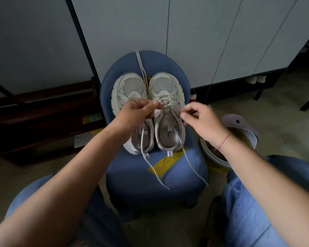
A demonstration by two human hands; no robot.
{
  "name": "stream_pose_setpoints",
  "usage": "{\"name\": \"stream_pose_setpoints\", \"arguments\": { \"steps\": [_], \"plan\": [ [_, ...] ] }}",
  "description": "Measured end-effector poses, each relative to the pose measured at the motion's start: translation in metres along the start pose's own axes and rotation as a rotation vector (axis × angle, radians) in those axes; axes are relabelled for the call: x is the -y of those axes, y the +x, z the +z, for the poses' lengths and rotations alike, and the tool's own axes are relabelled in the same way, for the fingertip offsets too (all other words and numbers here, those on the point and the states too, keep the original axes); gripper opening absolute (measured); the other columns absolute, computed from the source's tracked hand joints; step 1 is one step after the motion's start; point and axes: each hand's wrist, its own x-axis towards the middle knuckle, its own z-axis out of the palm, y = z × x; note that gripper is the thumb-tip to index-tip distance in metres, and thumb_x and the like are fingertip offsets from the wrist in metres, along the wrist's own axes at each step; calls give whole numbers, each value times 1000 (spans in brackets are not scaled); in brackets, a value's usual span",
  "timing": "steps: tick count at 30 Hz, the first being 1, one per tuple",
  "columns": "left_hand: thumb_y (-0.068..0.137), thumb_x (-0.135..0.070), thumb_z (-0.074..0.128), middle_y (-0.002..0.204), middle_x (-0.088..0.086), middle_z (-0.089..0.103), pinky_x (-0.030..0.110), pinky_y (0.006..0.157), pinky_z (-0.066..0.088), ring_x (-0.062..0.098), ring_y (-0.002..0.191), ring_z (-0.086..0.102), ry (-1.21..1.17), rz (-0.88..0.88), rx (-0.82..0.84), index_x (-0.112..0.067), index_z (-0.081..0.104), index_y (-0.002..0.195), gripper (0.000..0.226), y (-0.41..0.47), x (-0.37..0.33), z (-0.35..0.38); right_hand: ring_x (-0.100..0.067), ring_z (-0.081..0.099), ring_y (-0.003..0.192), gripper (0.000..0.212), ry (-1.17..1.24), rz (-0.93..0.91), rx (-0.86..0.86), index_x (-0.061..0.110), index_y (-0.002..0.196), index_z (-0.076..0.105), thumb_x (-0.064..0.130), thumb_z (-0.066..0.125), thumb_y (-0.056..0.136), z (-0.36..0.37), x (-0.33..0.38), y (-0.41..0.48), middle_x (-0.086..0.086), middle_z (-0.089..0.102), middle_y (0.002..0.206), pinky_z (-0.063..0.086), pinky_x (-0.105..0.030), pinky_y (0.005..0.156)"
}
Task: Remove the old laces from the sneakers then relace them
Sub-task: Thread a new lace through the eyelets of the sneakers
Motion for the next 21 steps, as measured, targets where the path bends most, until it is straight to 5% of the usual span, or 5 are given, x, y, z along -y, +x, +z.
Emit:
{"name": "stream_pose_setpoints", "arguments": {
  "steps": [3, 8, 11, 15, 21],
  "plan": [
    [100, -20, 53, 56, -3, 51, 10, 53, 39, 0, 49, 45, 84, 50, 104, -17, 73, 90, 23, -4, 0, 5, -6, 46, 44, 23, 487, 167, 127, 15, 78, 65, 26, 55, 94, 10, 27, -2, 3, 54, 60, 33, -18, 42],
    [95, -27, 58, 50, -9, 48, 27, 60, 43, 9, 52, 44, 167, 88, 170, -23, 75, 88, 18, -2, 1, 5, -4, 37, 43, 17, 830, 372, 273, 13, 78, 61, 28, 67, 71, 21, 33, -1, 2, 45, 61, 25, -14, 39],
    [89, -35, 59, 53, -2, 41, 42, 67, 42, 21, 57, 38, 97, 42, 180, -22, 76, 88, 22, -2, 3, 0, -3, 37, 42, 9, 968, 392, 200, 11, 83, 63, 17, 57, 87, 16, 33, 10, 5, 46, 56, 27, -12, 39],
    [97, -25, 56, 55, -3, 38, 32, 64, 40, 7, 54, 38, 66, -8, 142, -19, 76, 88, 23, 2, 6, -6, -2, 40, 40, 22, 1244, 521, -1, 13, 81, 57, 19, 46, 98, 2, 24, 30, 6, 47, 53, 31, -11, 40],
    [96, -24, 59, 49, -5, 40, 28, 55, 33, 8, 48, 36, 80, -29, 114, -12, 74, 88, 21, 7, 12, 1, -2, 45, 49, 15, 901, 344, 277, 9, 91, 67, 18, 55, 89, 22, 34, 10, 4, 50, 62, 36, -13, 47]
  ]
}}
